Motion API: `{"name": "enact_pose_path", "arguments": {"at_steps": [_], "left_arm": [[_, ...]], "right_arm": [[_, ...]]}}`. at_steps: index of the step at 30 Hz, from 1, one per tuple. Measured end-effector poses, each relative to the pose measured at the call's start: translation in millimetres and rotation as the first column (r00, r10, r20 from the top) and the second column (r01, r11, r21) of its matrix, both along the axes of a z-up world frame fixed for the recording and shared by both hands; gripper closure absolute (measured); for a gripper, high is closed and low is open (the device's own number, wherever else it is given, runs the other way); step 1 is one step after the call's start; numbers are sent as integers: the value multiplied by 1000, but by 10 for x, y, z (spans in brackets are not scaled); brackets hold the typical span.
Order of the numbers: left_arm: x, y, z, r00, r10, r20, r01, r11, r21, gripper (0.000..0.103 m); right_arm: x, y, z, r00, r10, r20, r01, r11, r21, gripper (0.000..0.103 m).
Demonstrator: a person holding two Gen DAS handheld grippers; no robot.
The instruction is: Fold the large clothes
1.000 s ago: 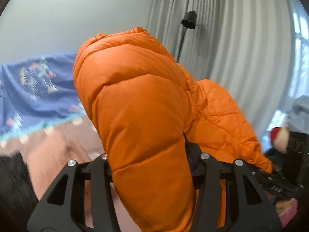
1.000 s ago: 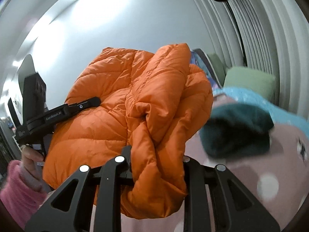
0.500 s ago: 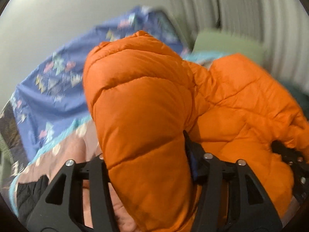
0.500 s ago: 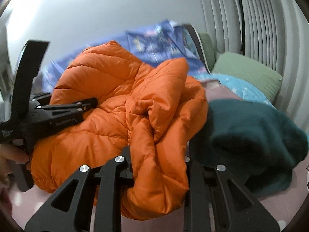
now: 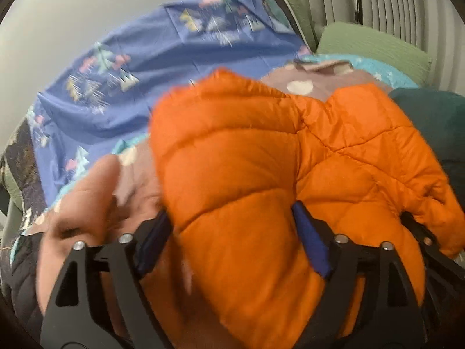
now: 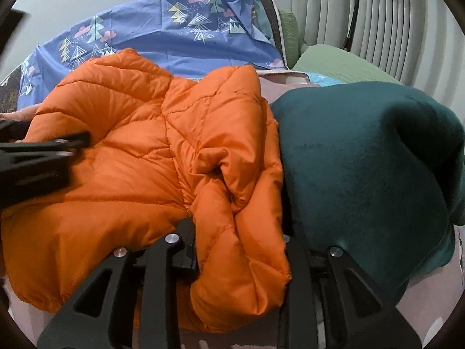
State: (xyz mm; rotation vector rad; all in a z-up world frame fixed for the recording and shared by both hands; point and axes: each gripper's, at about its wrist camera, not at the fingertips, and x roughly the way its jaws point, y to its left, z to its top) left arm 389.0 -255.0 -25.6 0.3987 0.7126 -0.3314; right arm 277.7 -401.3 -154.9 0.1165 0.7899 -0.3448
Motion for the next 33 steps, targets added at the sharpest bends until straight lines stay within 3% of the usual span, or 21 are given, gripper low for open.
{"name": "enact_pose_path", "arguments": {"at_steps": [6, 10, 12, 18, 24, 27, 29, 33], "left_arm": [[-487, 211, 217, 995, -90, 43, 92, 995, -38, 14], [-680, 139, 31, 989, -142, 43, 140, 989, 54, 15], [-707, 102, -47, 986, -157, 58, 152, 985, 86, 16], [-736, 93, -15, 990, -131, 60, 126, 989, 80, 17], [-1010, 289, 245, 991, -128, 47, 130, 991, -28, 15], [-1361, 501, 387, 989, -129, 69, 136, 985, -109, 9], [-1628, 625, 456, 987, -128, 96, 141, 979, -149, 3], [-2134, 872, 568, 985, -113, 131, 141, 963, -230, 2]], "right_arm": [[-57, 13, 47, 1000, -5, 2, 4, 999, 36, 68], [-218, -21, 152, 999, -50, 21, 47, 992, 121, 56], [-362, 7, 232, 998, -57, 31, 53, 992, 118, 54], [-763, 75, 503, 997, -41, 73, 32, 993, 116, 54], [-1214, 190, 801, 991, -46, 129, 32, 994, 108, 54], [-1463, 275, 910, 990, -53, 129, 38, 992, 118, 53], [-1624, 346, 971, 990, -60, 129, 45, 992, 116, 48], [-2042, 508, 1109, 984, -85, 156, 69, 992, 103, 41]]}}
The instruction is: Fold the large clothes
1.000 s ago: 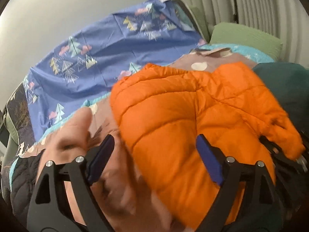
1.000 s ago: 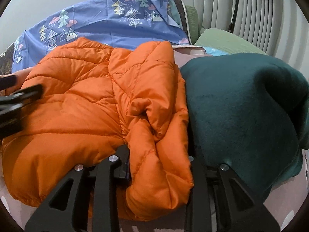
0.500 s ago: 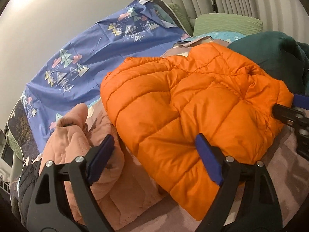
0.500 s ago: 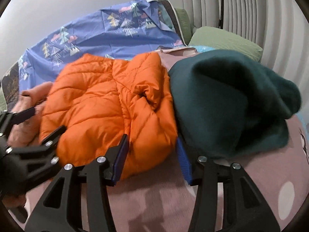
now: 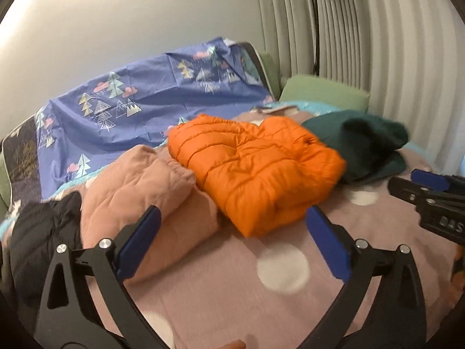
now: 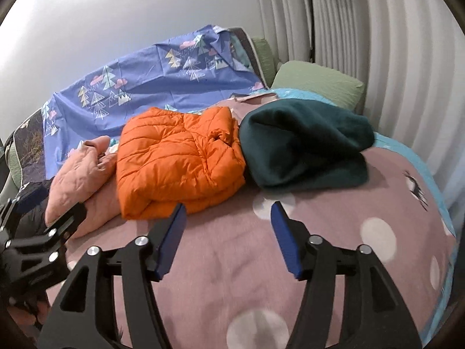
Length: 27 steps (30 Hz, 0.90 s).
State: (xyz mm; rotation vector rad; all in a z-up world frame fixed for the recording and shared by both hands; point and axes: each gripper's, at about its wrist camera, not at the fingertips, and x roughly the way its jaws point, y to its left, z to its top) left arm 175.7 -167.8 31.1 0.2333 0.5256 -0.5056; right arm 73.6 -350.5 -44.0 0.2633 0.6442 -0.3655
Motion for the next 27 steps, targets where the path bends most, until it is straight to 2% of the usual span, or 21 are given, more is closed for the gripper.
{"name": "enact_pose_path", "arguments": {"at_steps": [2, 5, 6, 8, 13, 18, 23, 27], "left_arm": [[-267, 125, 46, 1000, 8, 0, -8, 999, -35, 2], [-612, 266, 113, 1000, 1, 20, 1, 997, -74, 2], [-714, 309, 138, 1000, 3, 23, -2, 997, -72, 2], [-851, 346, 173, 1000, 1, 2, -1, 999, -50, 2], [-1194, 447, 253, 1000, 26, -14, -27, 999, -23, 2], [-1388, 502, 198, 997, 58, -44, -56, 998, 38, 2], [-1507, 614, 133, 994, 76, -79, -74, 997, 21, 2], [-1523, 663, 82, 990, 117, -73, -114, 992, 48, 2]], "right_arm": [[-188, 73, 54, 1000, -7, 17, 7, 1000, -6, 32], [-486, 184, 127, 999, -11, 45, 12, 999, -29, 28], [-605, 230, 154, 999, -12, 53, 14, 999, -41, 28], [-768, 302, 193, 998, -12, 62, 16, 998, -58, 21], [-1130, 490, 285, 997, -2, 79, 12, 991, -135, 16], [-1302, 645, 322, 997, 9, 80, 5, 985, -174, 14], [-1385, 777, 379, 996, 25, 91, -7, 981, -192, 10], [-1424, 873, 411, 995, 29, 100, -8, 978, -206, 9]]}}
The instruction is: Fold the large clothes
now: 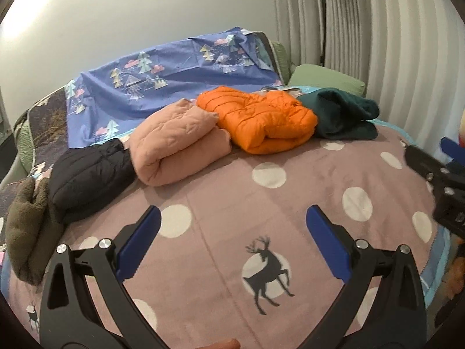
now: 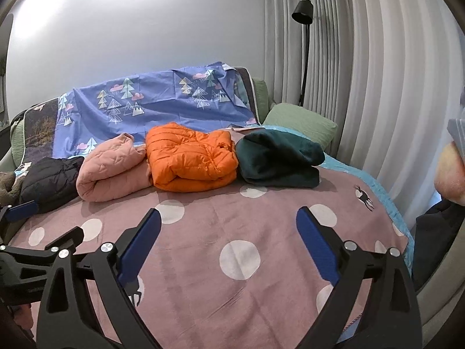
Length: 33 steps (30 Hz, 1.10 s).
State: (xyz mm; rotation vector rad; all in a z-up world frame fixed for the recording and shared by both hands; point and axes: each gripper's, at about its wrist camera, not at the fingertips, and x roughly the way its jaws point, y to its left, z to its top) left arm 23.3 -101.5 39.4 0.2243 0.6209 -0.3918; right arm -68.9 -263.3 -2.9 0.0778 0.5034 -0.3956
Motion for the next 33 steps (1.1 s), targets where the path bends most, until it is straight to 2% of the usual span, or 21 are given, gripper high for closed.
{"name": "enact_pose_path", "arguments": {"at_steps": [11, 19, 33], "left_arm": [[28, 96, -59, 999, 43, -15, -43, 999, 16, 2], [79, 127, -99, 999, 43, -19, -43, 999, -2, 2], [27, 50, -135, 1000, 21, -9, -21, 1000, 14, 2]], "right_arm": [[38, 78, 2, 1000, -1, -19, 1, 1000, 9, 8], [121, 138, 2, 1000, -3, -31, 3, 1000, -9, 8], [118, 40, -14, 999, -22, -29, 22, 1000, 4, 8]]}}
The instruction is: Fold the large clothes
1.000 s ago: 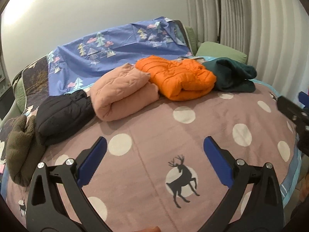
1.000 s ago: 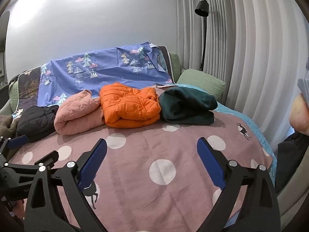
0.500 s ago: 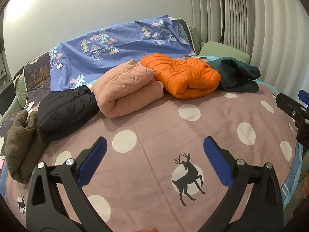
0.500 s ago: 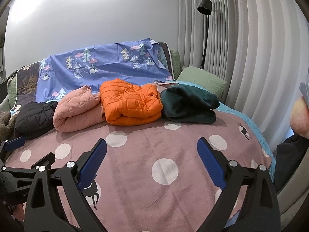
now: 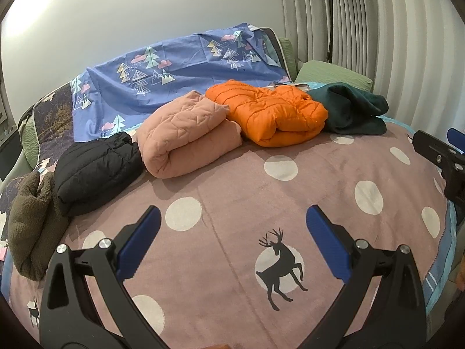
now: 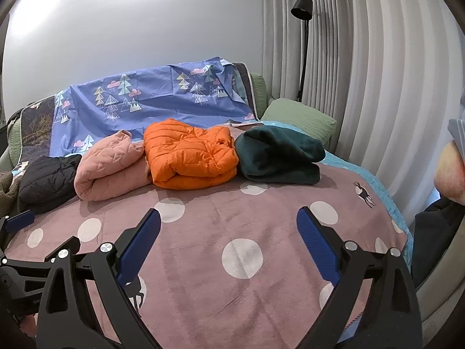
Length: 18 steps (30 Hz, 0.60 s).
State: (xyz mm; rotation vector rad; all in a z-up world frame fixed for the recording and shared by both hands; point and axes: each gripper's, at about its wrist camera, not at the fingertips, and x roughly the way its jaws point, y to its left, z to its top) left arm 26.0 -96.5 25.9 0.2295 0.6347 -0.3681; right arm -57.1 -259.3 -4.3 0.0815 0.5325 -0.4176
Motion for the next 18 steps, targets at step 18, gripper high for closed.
{"name": "enact_pose_path", "arguments": {"at_steps": [18], "left_arm": [[23, -14, -42, 1000, 5, -10, -5, 1000, 7, 2]], "right_arm": [[40, -3, -57, 1000, 1, -16, -1, 1000, 3, 8]]}}
